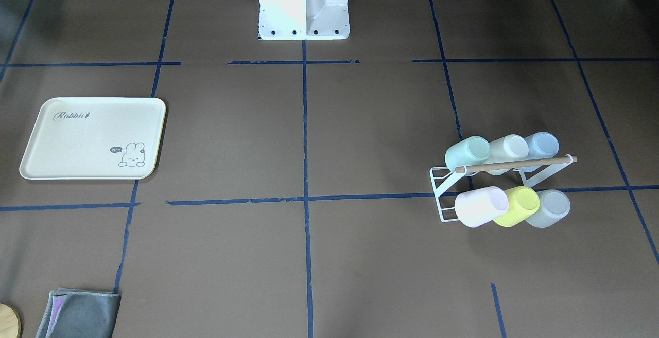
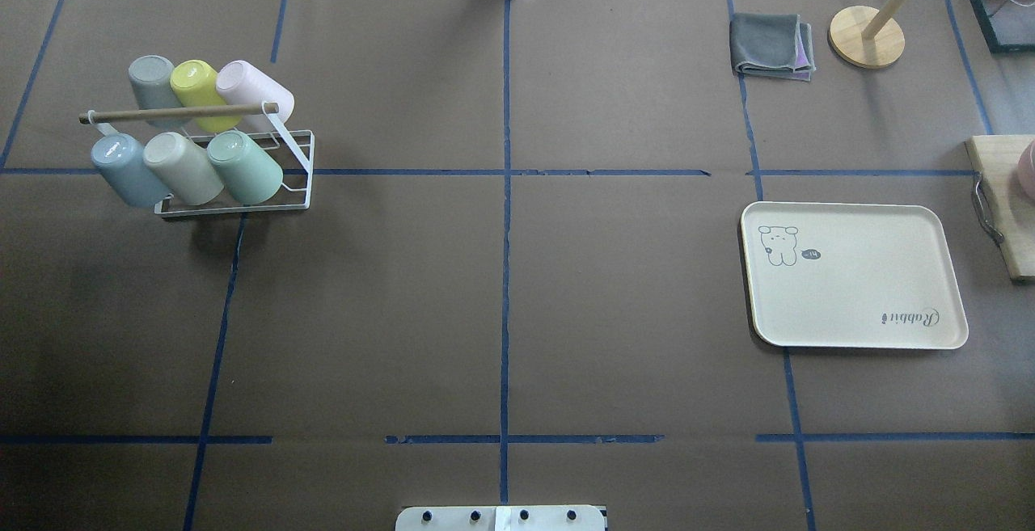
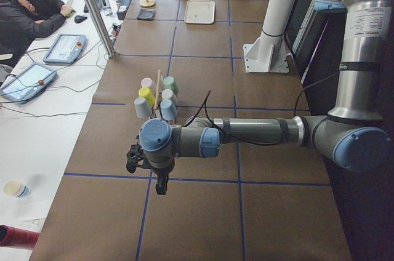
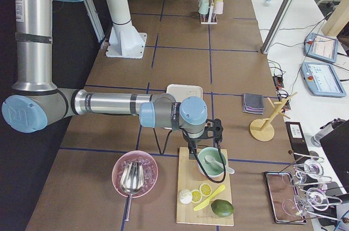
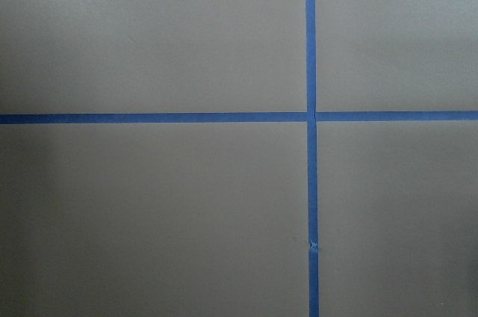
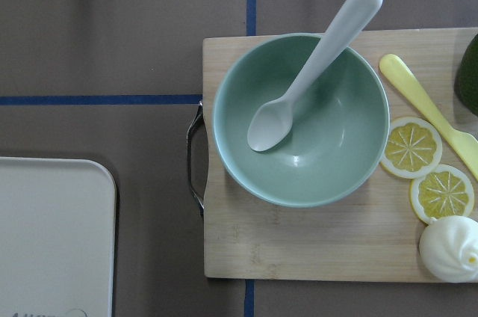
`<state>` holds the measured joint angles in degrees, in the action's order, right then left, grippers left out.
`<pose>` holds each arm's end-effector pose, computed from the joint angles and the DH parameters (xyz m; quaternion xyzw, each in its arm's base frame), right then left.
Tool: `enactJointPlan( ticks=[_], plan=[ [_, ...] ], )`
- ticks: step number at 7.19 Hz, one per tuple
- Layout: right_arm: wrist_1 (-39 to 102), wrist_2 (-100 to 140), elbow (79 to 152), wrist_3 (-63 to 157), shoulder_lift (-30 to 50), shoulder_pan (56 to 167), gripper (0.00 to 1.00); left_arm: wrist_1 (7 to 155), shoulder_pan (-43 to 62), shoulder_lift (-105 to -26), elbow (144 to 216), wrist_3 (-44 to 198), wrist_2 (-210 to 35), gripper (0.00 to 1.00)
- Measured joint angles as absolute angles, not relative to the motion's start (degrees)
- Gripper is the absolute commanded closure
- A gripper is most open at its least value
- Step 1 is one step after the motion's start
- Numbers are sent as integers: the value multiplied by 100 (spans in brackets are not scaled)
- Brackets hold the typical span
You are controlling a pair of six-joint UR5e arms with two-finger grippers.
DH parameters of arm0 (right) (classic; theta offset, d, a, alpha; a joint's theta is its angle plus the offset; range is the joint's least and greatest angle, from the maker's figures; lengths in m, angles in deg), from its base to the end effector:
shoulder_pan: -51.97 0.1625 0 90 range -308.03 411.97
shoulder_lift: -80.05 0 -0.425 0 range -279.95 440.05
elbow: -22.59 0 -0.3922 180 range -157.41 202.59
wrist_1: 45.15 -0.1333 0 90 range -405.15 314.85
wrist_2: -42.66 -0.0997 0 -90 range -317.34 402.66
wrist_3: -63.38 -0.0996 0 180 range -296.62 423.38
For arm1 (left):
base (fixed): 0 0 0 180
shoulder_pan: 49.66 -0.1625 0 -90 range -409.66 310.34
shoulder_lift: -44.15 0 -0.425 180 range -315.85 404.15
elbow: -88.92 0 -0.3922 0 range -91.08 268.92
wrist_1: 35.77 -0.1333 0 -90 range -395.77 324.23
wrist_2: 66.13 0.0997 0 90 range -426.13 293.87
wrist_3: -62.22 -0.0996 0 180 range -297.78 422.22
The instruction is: Pick up and place green cup on tray
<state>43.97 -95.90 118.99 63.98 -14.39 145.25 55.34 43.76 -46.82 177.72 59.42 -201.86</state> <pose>0.0850 -0.4578 0.6337 0.0365 -0.4101 0.0111 0.9113 -0.0917 -0.4956 0.6570 0.0281 0.3876 -0.0020 0.9214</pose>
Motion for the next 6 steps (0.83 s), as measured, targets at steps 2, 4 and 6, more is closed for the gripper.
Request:
enactJointPlan(
  ticks=[2, 4, 6],
  plan=[
    [4388, -9614, 11916, 6395, -1451, 14442, 0, 5545, 4376, -4702, 17789, 5934, -20086, 0],
    [4374, -9597, 11914, 6388, -1427, 14314, 0, 5553, 4376, -4707, 17797, 5932, -20033, 0],
    [4260, -9602, 11933, 6133, -1411, 14135, 0, 5555, 4376, -4710, 17797, 5934, -20022, 0]
  ],
)
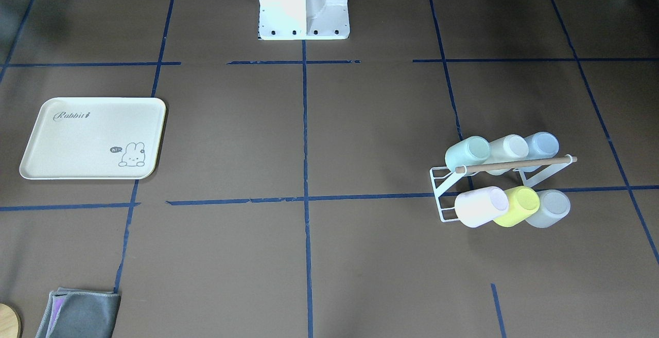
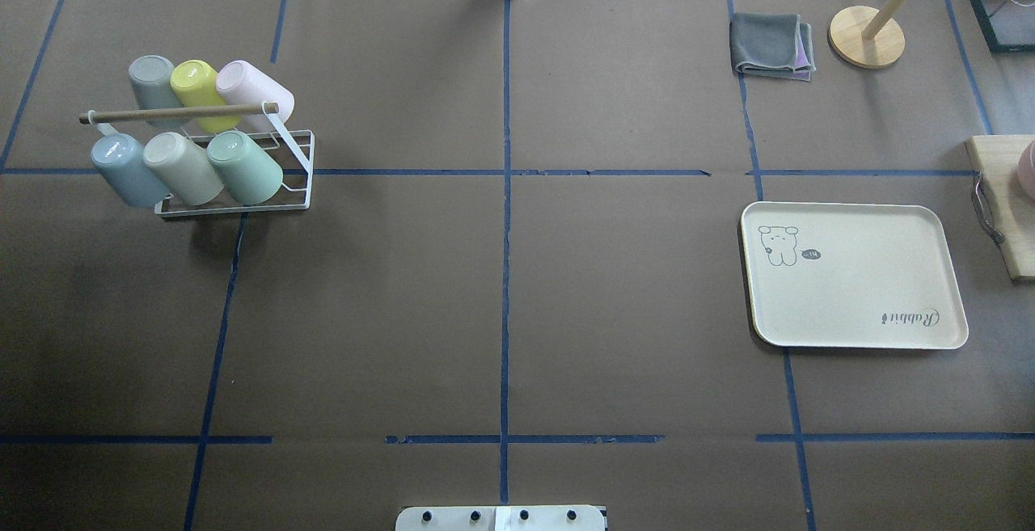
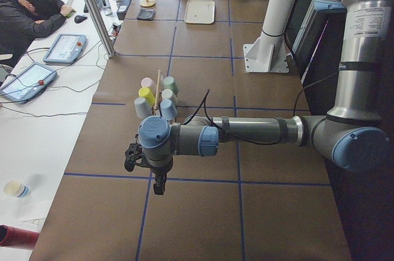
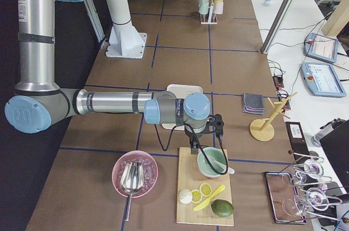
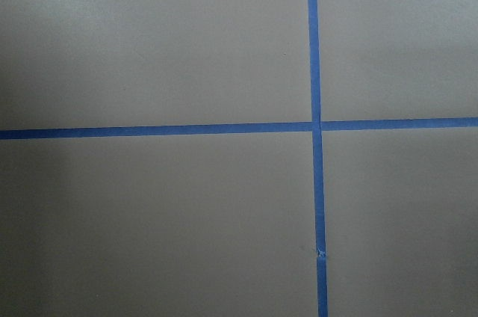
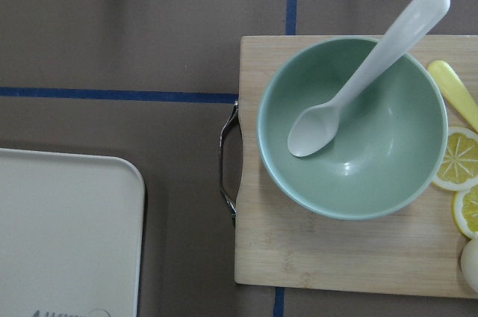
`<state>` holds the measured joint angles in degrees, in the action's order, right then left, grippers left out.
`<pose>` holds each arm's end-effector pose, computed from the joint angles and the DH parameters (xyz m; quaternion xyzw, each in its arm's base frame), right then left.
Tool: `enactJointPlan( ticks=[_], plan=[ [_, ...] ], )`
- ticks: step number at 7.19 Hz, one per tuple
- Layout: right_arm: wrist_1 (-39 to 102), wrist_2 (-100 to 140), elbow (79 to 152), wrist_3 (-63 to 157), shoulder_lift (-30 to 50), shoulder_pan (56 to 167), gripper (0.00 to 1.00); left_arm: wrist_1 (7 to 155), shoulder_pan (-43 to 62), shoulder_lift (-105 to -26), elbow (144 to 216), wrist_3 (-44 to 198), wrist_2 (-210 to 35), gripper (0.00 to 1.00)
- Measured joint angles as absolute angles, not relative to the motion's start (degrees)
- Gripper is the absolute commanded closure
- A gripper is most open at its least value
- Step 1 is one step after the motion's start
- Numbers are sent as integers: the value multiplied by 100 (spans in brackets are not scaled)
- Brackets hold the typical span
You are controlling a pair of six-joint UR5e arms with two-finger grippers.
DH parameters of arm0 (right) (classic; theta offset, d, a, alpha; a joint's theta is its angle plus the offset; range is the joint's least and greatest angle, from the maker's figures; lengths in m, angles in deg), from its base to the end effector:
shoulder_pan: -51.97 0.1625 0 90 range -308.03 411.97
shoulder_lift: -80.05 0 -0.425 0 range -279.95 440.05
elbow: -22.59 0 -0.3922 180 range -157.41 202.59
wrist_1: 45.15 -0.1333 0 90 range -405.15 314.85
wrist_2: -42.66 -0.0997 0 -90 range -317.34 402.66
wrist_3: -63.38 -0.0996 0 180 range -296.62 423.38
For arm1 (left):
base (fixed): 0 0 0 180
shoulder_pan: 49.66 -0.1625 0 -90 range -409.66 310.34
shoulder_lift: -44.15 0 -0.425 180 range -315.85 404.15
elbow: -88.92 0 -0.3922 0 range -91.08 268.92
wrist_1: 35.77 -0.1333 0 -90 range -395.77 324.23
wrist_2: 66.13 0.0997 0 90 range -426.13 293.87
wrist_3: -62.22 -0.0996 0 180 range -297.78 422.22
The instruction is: Pick up and place green cup on tray
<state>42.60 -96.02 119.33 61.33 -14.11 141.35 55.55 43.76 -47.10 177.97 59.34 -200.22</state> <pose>0.0535 -0.4665 0.6259 0.0288 -0.4126 -0.0060 0.9105 -0.0939 -0.4984 0.6540 0.0337 0.3740 0.0009 0.9268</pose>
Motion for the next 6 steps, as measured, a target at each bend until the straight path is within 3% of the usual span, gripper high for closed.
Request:
enactJointPlan(
  ticks=[3, 6],
  plan=[
    [2714, -9521, 11941, 4396, -1635, 13414, 0, 5549, 4374, -4714, 17803, 5939, -20024, 0],
    [2088, -9231, 11915, 3427, -1818, 12639, 0, 5554, 4376, -4713, 17810, 5933, -20025, 0]
  ],
)
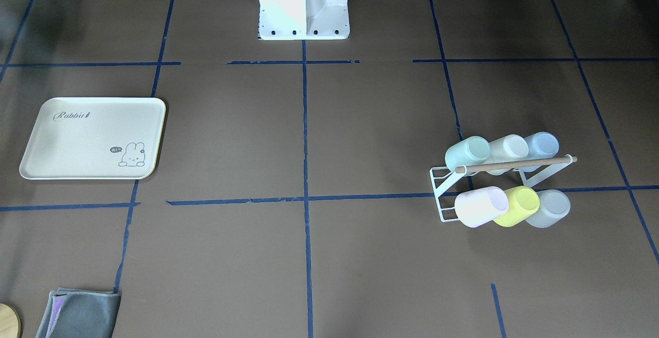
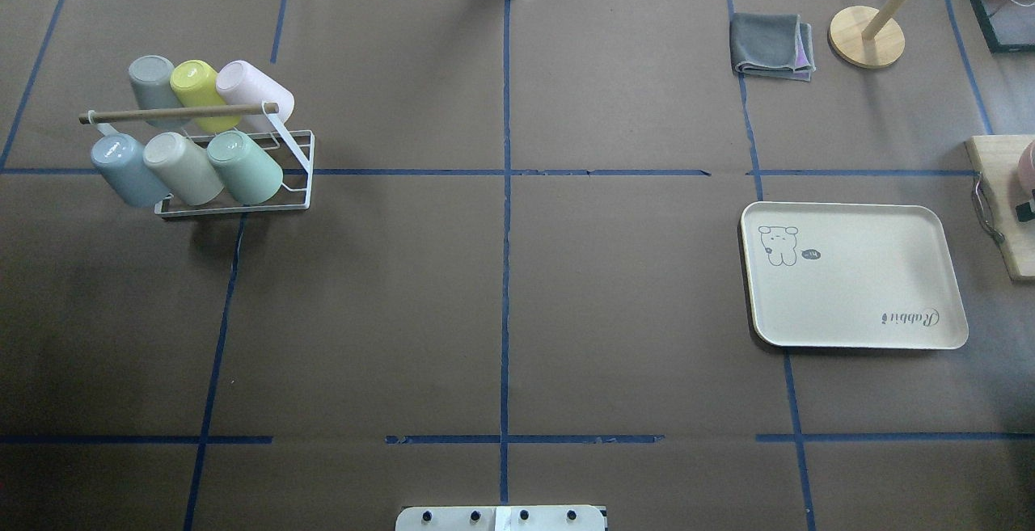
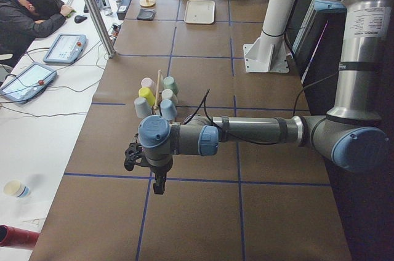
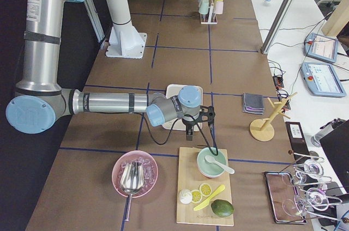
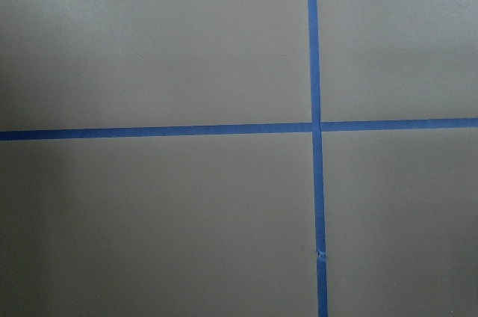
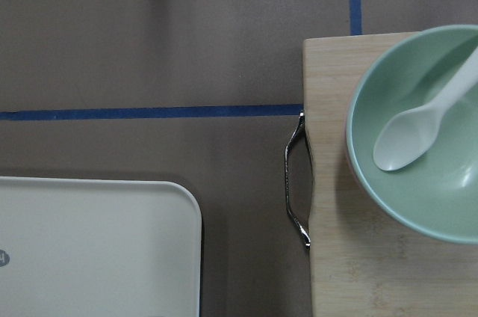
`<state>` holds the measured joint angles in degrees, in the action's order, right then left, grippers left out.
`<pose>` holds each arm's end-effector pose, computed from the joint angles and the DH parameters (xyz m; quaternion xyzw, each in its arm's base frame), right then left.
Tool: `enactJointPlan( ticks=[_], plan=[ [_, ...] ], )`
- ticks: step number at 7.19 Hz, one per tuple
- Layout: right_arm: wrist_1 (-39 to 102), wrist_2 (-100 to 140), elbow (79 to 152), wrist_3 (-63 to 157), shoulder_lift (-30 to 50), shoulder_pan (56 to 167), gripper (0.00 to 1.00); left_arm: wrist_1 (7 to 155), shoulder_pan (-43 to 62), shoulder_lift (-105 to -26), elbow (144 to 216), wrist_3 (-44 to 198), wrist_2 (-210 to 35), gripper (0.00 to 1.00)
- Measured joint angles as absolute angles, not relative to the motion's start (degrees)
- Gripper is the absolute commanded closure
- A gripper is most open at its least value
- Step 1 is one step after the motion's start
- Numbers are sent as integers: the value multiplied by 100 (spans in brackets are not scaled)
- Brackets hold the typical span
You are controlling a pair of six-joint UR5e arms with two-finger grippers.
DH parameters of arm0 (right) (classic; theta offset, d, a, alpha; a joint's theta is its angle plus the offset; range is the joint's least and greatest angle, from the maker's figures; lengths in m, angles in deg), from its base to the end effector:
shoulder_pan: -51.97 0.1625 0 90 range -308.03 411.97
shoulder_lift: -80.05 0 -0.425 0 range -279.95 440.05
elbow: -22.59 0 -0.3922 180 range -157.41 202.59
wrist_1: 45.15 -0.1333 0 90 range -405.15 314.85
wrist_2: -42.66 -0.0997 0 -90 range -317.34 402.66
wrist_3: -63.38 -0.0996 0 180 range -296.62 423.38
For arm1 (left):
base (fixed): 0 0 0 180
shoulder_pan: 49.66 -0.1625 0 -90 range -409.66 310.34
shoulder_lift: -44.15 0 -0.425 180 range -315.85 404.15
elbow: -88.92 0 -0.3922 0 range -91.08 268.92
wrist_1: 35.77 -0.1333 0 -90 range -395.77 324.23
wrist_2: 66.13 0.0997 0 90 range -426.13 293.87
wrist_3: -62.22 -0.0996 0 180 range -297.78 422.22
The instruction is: Pick up and place green cup on tray
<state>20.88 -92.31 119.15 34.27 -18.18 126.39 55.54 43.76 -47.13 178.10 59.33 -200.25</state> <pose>-0.0603 -0.4505 0.6219 0.0226 -0.4150 0.0333 0.9089 -0.0939 -0.4988 0.6526 0.0350 0.3742 0.0015 0.9267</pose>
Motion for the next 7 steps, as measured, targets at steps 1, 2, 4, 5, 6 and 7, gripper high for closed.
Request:
enactJointPlan(
  ticks=[1, 2, 4, 5, 6, 7],
  plan=[
    [1922, -9128, 11914, 3126, -1824, 12425, 0, 5555, 4376, -4715, 17811, 5930, -20025, 0],
    [1714, -9047, 11913, 2912, -1853, 12261, 0, 5557, 4376, -4716, 17812, 5927, -20025, 0],
    [1457, -8799, 11860, 2535, -1914, 11870, 0, 5629, 4376, -4711, 17812, 5943, -20025, 0],
    [1324, -8709, 11823, 2322, -1926, 11673, 0, 5654, 4376, -4709, 17813, 5952, -20025, 0],
    [1093, -8602, 11777, 2067, -1958, 11480, 0, 5664, 4375, -4708, 17813, 5956, -20025, 0],
    [755, -8485, 11665, 1852, -2005, 11309, 0, 5667, 4372, -4708, 17813, 5960, -20025, 0]
  ],
)
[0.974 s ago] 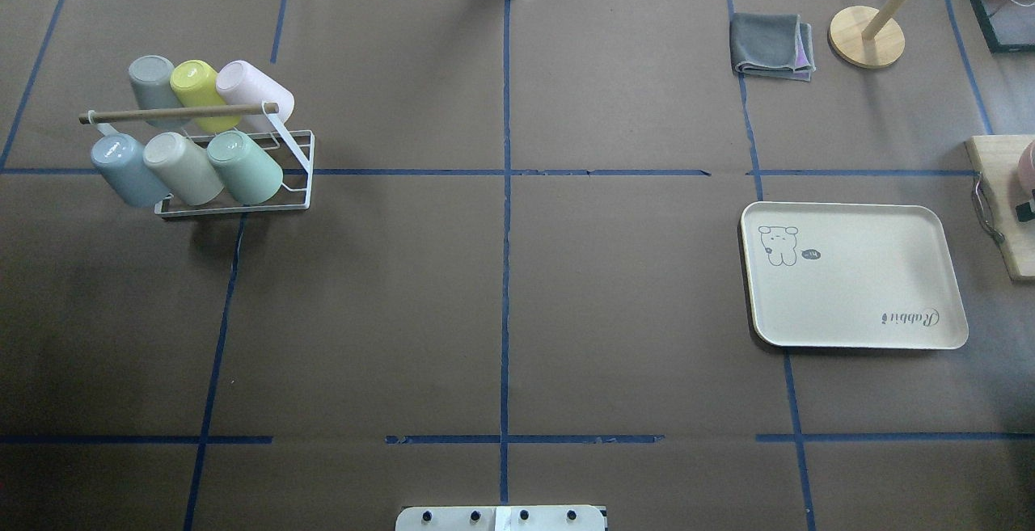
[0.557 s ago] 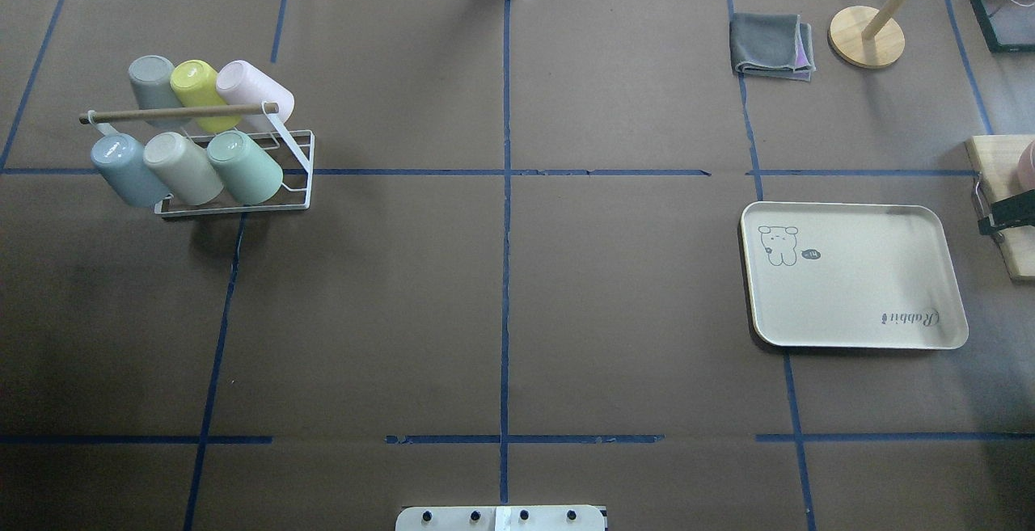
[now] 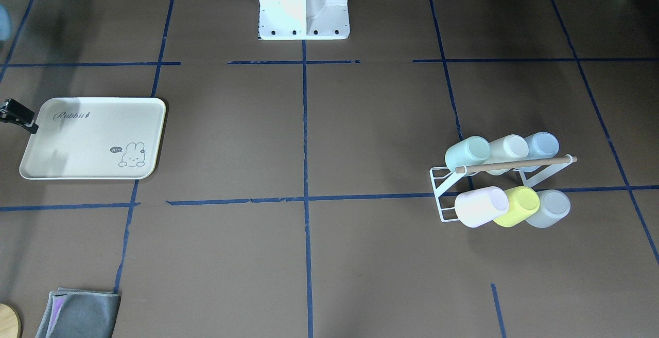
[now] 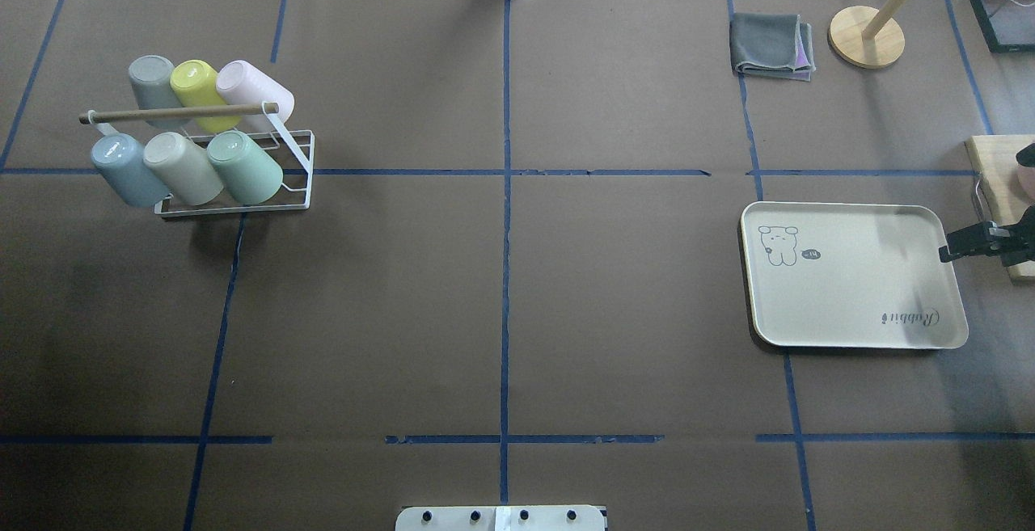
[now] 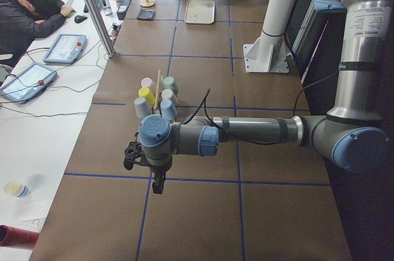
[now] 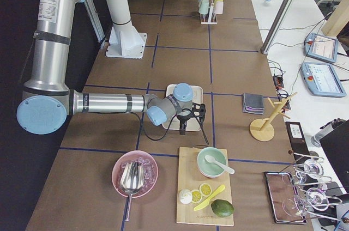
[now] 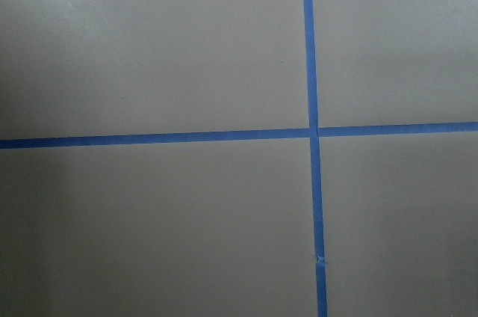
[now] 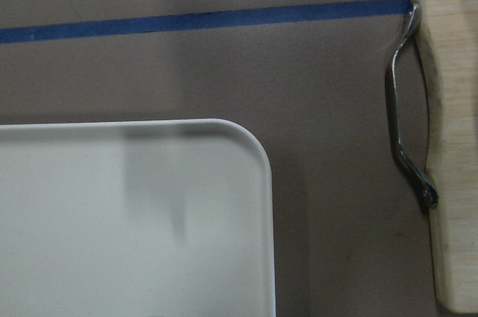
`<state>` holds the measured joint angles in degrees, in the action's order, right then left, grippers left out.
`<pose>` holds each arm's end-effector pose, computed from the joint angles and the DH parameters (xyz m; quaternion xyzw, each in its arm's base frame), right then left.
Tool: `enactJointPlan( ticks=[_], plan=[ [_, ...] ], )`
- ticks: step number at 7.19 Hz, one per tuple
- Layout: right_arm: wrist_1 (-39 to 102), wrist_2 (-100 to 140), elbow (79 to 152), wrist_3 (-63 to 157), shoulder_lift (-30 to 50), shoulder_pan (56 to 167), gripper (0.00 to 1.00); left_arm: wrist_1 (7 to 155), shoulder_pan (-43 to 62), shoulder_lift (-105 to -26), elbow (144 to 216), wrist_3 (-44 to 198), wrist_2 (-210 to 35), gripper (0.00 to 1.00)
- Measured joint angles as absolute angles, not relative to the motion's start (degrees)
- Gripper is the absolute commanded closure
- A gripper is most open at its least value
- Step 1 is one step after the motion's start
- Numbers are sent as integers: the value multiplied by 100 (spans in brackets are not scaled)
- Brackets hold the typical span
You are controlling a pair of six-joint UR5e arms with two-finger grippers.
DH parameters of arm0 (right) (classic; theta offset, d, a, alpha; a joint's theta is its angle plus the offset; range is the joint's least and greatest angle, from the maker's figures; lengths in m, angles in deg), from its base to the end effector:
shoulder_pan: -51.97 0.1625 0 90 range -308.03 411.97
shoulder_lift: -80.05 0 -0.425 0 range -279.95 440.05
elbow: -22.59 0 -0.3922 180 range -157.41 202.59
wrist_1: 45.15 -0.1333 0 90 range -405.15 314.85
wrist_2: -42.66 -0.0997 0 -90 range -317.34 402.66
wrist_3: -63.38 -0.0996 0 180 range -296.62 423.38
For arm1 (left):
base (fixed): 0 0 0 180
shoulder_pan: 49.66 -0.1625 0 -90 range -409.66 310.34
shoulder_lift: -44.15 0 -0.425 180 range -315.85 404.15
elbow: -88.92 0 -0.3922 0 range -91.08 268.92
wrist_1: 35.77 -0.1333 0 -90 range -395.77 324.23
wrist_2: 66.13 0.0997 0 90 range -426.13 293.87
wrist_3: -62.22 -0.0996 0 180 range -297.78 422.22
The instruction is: Pick up and place green cup on tray
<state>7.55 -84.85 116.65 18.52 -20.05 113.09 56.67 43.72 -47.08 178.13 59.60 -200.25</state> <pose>-0.1497 -0.4219 0.6380 0.0183 -0.4008 0.0410 0.9151 -0.0936 -0.4998 0.6508 0.0429 0.3737 0.0033 0.9265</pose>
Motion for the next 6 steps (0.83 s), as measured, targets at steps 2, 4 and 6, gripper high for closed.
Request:
enactJointPlan(
  ticks=[2, 4, 6],
  plan=[
    [296, -8361, 11461, 1487, -2024, 11056, 0, 5675, 4371, -4708, 17813, 5970, -20025, 0],
    [207, -8298, 11336, 1371, -1992, 10948, 2, 5677, 4374, -4708, 17810, 5965, -20025, 0],
    [197, -8286, 11215, 1363, -1971, 10920, 2, 5680, 4371, -4708, 17811, 5972, -20025, 0]
  ],
)
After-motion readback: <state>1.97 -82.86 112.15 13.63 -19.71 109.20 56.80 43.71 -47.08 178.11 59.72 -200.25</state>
